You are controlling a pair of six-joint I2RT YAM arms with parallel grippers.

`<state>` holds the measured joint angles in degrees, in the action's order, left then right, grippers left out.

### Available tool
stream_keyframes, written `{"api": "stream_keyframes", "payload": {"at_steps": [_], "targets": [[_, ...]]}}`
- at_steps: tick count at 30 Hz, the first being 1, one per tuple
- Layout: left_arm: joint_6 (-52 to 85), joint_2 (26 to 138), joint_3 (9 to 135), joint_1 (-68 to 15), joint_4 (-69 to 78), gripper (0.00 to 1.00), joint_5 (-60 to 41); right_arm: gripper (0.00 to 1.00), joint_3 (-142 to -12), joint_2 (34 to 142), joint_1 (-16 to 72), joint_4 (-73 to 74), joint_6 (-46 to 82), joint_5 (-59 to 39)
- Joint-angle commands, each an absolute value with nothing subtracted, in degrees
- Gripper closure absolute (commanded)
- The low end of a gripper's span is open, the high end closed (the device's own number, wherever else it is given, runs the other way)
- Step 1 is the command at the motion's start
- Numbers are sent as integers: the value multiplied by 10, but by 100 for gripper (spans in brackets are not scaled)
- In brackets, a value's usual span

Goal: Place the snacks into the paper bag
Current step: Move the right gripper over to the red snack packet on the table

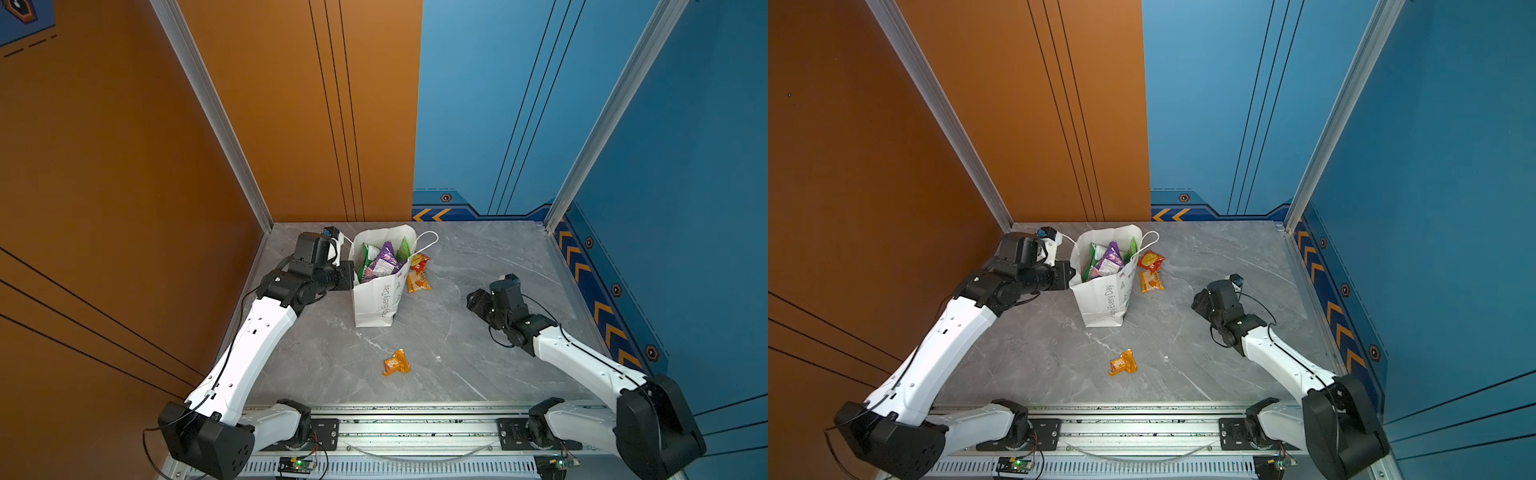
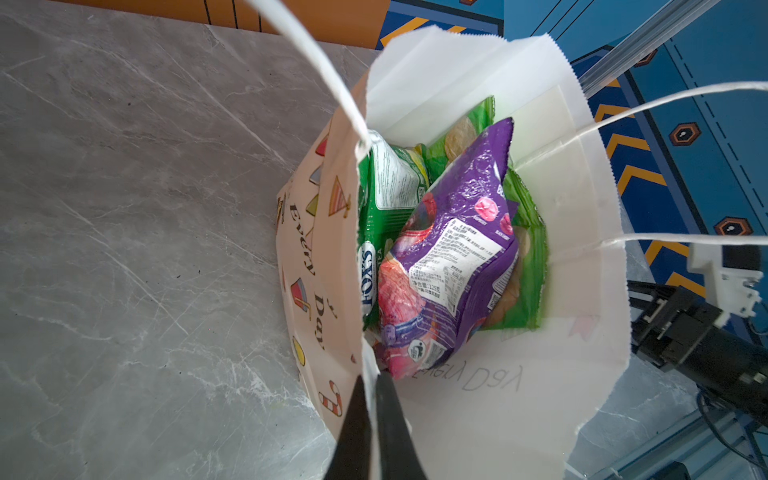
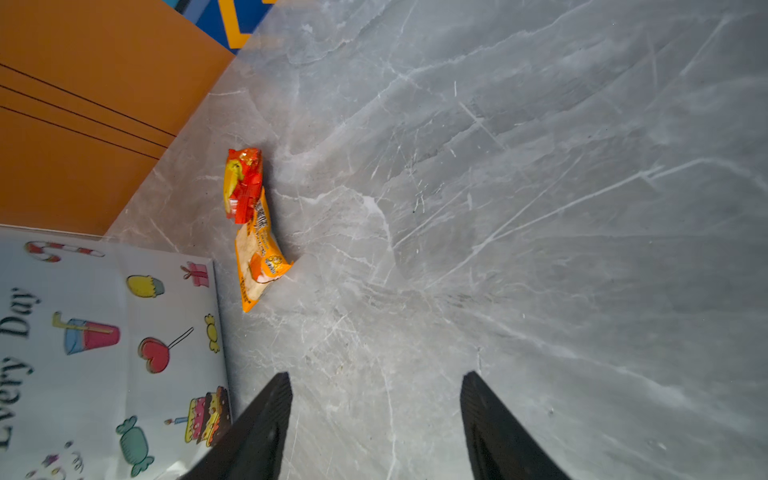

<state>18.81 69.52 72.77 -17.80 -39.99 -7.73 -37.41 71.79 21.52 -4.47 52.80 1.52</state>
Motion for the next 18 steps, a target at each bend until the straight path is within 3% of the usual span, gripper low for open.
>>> {"api": "stream_keyframes", "payload": {"at_steps": [1,18], "targets": [[170,681,727,-172,-354,100,-70,31,-420,773,196,-20,526,-46],[172,683,728,-157,-353,100,-83,27,-633,1047,179,-18,504,-112]]}}
